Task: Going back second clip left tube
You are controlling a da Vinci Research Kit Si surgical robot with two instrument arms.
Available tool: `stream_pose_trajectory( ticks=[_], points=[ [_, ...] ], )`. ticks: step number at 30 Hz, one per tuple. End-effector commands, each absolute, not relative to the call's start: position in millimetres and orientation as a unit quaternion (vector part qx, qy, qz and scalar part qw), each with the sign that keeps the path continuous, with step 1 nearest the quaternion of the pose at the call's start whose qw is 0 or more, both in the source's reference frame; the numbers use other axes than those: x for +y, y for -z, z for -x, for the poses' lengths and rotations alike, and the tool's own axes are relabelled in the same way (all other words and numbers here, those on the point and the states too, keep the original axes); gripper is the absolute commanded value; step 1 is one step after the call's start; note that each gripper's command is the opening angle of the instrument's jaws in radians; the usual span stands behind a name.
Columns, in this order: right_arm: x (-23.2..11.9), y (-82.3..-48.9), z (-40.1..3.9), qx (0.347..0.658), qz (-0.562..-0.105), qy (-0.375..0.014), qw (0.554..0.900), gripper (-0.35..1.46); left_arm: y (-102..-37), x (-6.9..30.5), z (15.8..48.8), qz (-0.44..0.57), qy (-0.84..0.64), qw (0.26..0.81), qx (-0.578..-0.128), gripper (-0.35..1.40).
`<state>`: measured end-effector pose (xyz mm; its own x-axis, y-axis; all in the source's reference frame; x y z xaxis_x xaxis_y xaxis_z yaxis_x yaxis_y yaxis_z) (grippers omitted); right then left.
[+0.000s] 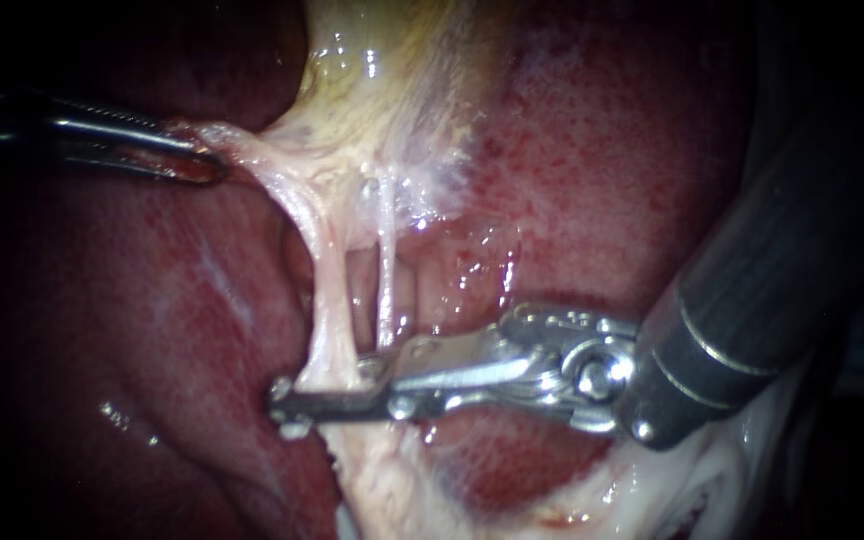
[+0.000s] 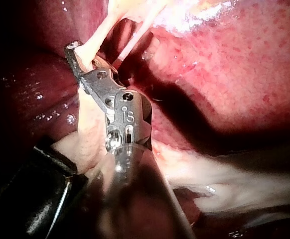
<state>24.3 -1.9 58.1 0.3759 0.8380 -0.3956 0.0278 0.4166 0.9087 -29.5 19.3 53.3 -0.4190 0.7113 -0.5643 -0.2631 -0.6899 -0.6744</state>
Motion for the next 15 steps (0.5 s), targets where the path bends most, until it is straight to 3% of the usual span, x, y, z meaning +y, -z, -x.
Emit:
stream_pose_trajectory(
  ticks=[1, 4, 6, 15],
  points=[
    [-1.9, -58.4, -24.4, 0.481, -0.450, -0.283, 0.697, -0.27, -53.2, 19.3, 29.5, 0.446, -0.804, 0.303, -0.252, -0.35],
    [-2.0, -59.1, -25.0, 0.500, -0.425, -0.249, 0.712, 0.21, -53.2, 19.3, 29.5, 0.446, -0.804, 0.303, -0.252, -0.35],
    [-2.1, -59.9, -25.3, 0.505, -0.409, -0.244, 0.720, 0.37, -53.3, 19.3, 29.5, 0.446, -0.804, 0.303, -0.252, -0.35],
    [-1.8, -61.8, -23.1, 0.536, -0.307, -0.221, 0.755, 0.50, -53.4, 19.4, 29.3, 0.446, -0.804, 0.303, -0.250, -0.35]
  ],
)
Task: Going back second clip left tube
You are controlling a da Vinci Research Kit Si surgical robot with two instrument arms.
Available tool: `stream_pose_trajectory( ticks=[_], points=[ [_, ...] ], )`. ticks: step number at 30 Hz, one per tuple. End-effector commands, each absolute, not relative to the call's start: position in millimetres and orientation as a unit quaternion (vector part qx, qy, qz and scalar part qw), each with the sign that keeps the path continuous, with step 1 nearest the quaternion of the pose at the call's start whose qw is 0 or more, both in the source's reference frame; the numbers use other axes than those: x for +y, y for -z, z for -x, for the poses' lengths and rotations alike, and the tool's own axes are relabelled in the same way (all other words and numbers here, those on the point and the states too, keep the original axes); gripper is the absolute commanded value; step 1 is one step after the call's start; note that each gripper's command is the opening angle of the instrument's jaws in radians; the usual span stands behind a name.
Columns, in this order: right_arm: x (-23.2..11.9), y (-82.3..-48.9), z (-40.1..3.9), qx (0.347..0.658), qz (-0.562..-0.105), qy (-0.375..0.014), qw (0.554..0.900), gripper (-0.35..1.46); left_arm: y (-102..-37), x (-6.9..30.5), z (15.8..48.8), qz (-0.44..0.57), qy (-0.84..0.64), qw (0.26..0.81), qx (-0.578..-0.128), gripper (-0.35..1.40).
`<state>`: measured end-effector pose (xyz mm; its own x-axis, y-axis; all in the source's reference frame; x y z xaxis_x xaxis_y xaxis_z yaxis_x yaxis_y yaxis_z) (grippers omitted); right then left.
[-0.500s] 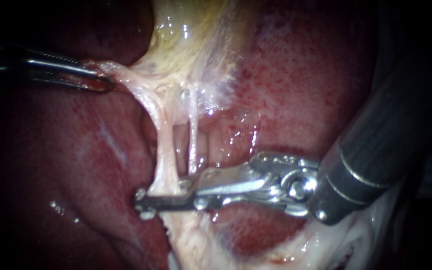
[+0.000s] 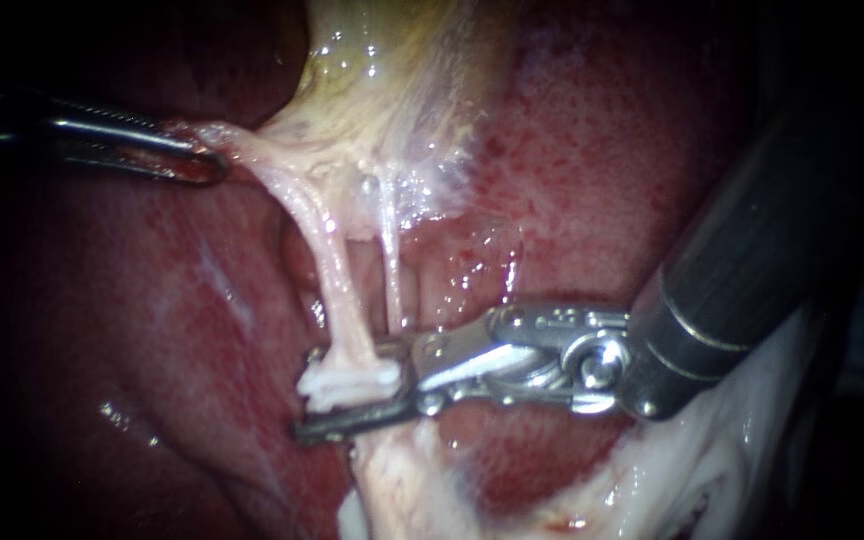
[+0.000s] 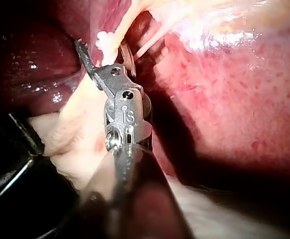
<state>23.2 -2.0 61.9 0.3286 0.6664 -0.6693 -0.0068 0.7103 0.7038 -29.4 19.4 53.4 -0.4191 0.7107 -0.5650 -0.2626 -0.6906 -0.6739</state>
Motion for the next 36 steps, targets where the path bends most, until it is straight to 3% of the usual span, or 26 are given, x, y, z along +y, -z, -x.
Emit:
stream_pose_trajectory(
  ticks=[1, 15, 21, 36],
  points=[
    [-1.7, -61.7, -22.5, 0.539, -0.297, -0.214, 0.759, 0.50, -53.4, 19.4, 29.3, 0.446, -0.804, 0.303, -0.250, -0.35],
    [1.8, -55.8, -10.9, 0.563, -0.221, -0.129, 0.786, 0.50, -53.5, 19.4, 29.1, 0.446, -0.804, 0.303, -0.249, -0.35],
    [3.2, -54.1, -6.6, 0.518, -0.210, -0.097, 0.824, 0.50, -53.7, 19.5, 29.1, 0.446, -0.804, 0.303, -0.249, -0.35],
    [3.4, -53.2, -5.0, 0.514, -0.205, -0.094, 0.828, 0.50, -58.6, 18.7, 31.6, 0.442, -0.812, 0.297, -0.240, -0.35]
  ],
)
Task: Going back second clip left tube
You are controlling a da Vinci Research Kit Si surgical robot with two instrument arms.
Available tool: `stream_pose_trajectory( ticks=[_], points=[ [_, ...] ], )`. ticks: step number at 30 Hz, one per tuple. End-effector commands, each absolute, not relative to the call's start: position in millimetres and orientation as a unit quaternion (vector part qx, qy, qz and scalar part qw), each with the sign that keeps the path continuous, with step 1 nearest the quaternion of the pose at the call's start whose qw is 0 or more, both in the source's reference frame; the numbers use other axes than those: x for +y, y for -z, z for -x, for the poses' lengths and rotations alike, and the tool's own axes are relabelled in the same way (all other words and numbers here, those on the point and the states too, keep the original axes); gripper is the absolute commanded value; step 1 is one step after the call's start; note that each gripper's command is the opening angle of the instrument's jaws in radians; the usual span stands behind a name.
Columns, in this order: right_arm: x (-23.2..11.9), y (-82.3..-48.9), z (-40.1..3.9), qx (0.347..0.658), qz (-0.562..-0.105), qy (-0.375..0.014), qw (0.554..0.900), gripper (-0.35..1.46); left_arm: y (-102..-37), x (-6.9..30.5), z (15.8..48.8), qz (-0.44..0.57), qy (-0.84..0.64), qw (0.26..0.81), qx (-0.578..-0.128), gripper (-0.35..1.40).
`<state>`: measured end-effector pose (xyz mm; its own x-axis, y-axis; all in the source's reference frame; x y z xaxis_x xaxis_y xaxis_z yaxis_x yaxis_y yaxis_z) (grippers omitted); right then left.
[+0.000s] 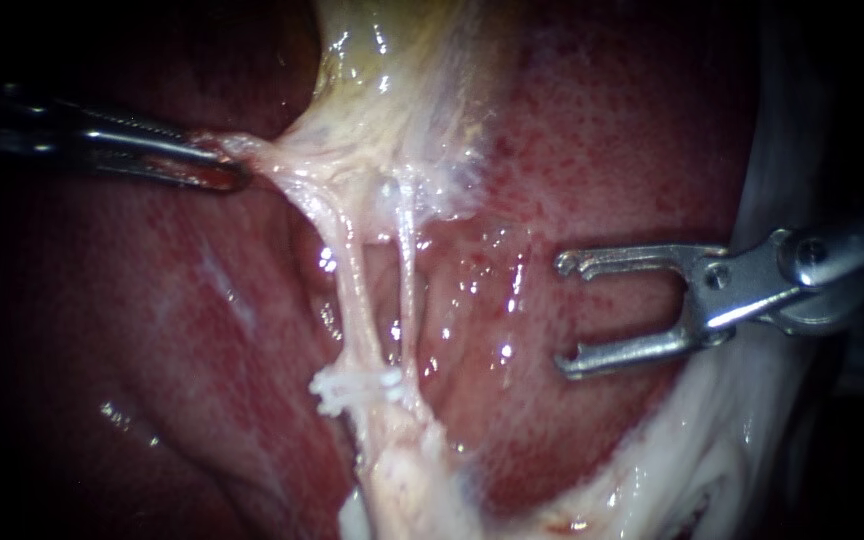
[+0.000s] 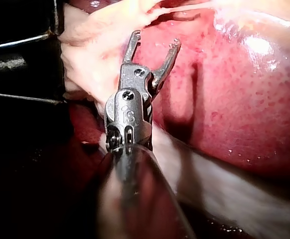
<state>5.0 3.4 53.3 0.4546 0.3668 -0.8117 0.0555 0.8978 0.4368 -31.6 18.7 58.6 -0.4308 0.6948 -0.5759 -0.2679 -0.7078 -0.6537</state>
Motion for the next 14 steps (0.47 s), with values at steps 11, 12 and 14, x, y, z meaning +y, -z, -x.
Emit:
stream_pose_trajectory(
  ticks=[11, 12, 14],
  points=[
    [3.2, -52.8, -5.2, 0.513, -0.204, -0.095, 0.828, 0.50, -59.3, 18.0, 32.4, 0.438, -0.813, 0.295, -0.246, -0.35],
    [3.2, -52.8, -5.3, 0.514, -0.205, -0.095, 0.828, 0.50, -59.2, 18.0, 32.4, 0.438, -0.812, 0.295, -0.247, -0.35],
    [3.1, -52.7, -5.9, 0.515, -0.211, -0.092, 0.826, 0.50, -58.8, 18.0, 32.2, 0.438, -0.812, 0.295, -0.248, -0.35]
  ],
)
